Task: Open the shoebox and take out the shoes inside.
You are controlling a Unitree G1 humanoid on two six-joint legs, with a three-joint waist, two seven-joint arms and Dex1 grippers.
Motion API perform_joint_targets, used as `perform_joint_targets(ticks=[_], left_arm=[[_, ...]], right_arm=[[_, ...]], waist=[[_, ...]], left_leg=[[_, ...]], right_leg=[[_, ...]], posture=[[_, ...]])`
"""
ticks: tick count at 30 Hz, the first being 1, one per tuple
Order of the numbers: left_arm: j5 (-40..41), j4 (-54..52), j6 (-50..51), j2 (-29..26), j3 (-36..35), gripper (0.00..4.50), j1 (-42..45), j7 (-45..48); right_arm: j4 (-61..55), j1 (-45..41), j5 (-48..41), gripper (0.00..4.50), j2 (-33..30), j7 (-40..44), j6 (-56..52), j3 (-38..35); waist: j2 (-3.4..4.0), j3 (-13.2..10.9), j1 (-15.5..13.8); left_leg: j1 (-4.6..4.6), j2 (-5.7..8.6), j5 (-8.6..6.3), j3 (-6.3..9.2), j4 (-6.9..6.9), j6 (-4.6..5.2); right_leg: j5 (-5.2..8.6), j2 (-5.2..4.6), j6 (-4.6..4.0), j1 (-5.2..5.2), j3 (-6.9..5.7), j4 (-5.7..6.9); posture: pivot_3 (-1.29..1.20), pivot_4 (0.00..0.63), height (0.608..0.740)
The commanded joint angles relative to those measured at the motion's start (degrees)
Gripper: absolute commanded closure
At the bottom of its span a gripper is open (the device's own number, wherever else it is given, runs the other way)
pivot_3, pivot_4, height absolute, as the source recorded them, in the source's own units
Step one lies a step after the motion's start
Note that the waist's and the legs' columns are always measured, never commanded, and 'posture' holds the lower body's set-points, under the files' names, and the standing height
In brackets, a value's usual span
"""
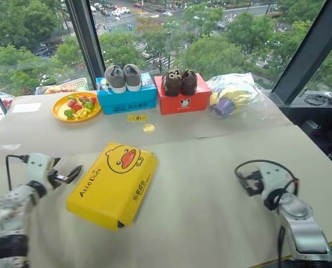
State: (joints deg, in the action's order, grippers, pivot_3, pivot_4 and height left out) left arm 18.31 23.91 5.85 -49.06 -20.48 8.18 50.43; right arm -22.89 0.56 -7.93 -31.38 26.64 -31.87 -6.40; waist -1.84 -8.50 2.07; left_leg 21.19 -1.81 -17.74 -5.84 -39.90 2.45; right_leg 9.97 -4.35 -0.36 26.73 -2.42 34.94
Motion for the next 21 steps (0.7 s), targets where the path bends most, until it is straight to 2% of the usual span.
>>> perform_joint_targets(ticks=[1, 4, 9, 12, 13, 15, 17, 18, 21], left_arm=[[1.4, 3.4, 1.0, -7.9, -0.7, 0.04, -0.2, 12.3], [1.7, 4.1, 1.7, -11.5, 0.6, 0.04, -0.2, 19.0], [1.1, -1.7, 0.5, -10.9, 3.1, 0.04, -1.0, 22.9], [1.3, -3.7, 0.3, -9.7, 3.1, 0.00, -0.5, 21.7], [1.1, -3.5, -0.1, -9.7, 2.8, 0.26, -0.5, 21.3], [1.1, -3.7, -0.3, -9.6, 2.3, 0.74, -1.0, 21.1], [1.5, -4.9, -0.2, -9.4, 2.0, 1.63, -2.1, 21.4], [1.8, -5.7, 0.0, -9.3, 1.9, 1.88, -2.7, 21.5], [2.2, -7.2, 0.5, -9.0, 2.0, 3.09, -3.9, 21.7]], right_arm=[[-8.6, -3.1, -6.0, 0.00, -5.4, 9.8, -5.8, 4.8], [-10.7, -6.3, -8.2, 0.00, -7.8, 13.9, -8.1, 9.4], [-9.8, -11.9, -8.6, 0.00, -6.1, 15.5, -8.9, 15.9], [-8.1, -14.0, -6.7, 0.74, -5.2, 15.4, -7.7, 19.7], [-7.9, -14.2, -6.3, 1.21, -5.2, 15.2, -7.9, 20.7], [-8.5, -14.0, -6.7, 1.81, -5.0, 15.6, -8.4, 21.7], [-9.2, -13.9, -7.2, 2.57, -4.6, 15.6, -8.7, 22.1], [-9.3, -13.9, -7.2, 2.75, -4.4, 15.4, -8.7, 22.3], [-9.4, -13.9, -7.3, 3.91, -4.1, 15.7, -9.0, 23.3]], waist=[[0.02, 0.0, -0.7], [0.02, 0.0, -1.5], [-0.11, -0.1, -2.3], [-0.15, -0.1, -2.3], [-0.16, -0.1, -2.3], [-0.19, -0.1, -2.2], [-0.20, -0.1, -2.2], [-0.20, -0.1, -2.2], [-0.20, -0.1, -2.1]], left_leg=[[0.01, 0.02, -0.02, 0.01, 0.01, -0.04], [0.06, 0.06, -0.15, 0.00, 0.05, -0.13], [0.23, 0.13, -0.31, 0.02, 0.01, -0.12], [0.29, 0.14, -0.30, 0.02, -0.06, -0.21], [0.33, 0.14, -0.29, 0.02, -0.11, -0.24], [0.35, 0.14, -0.28, 0.02, -0.13, -0.25], [0.35, 0.15, -0.28, 0.02, -0.15, -0.26], [0.34, 0.15, -0.28, 0.02, -0.17, -0.26], [0.33, 0.14, -0.29, 0.02, -0.25, -0.24]], right_leg=[[0.04, -0.02, -0.08, 0.00, -0.04, 0.00], [0.16, -0.04, -0.35, 0.08, -0.09, -0.06], [0.20, -0.09, -0.22, 0.12, -0.22, -0.05], [0.19, -0.08, -0.22, 0.14, -0.25, -0.03], [0.19, -0.06, -0.21, 0.16, -0.25, -0.03], [0.19, -0.05, -0.21, 0.16, -0.28, -0.03], [0.19, -0.06, -0.21, 0.16, -0.27, -0.01], [0.19, -0.06, -0.21, 0.15, -0.27, 0.00], [0.19, -0.05, -0.20, 0.14, -0.27, 0.04]], posture=[[0.00, 0.150, 0.731], [0.00, 0.150, 0.731], [0.00, 0.150, 0.731], [0.00, 0.150, 0.731], [0.00, 0.150, 0.731], [0.00, 0.150, 0.731], [0.00, 0.150, 0.731], [0.00, 0.150, 0.731], [0.00, 0.150, 0.731]])
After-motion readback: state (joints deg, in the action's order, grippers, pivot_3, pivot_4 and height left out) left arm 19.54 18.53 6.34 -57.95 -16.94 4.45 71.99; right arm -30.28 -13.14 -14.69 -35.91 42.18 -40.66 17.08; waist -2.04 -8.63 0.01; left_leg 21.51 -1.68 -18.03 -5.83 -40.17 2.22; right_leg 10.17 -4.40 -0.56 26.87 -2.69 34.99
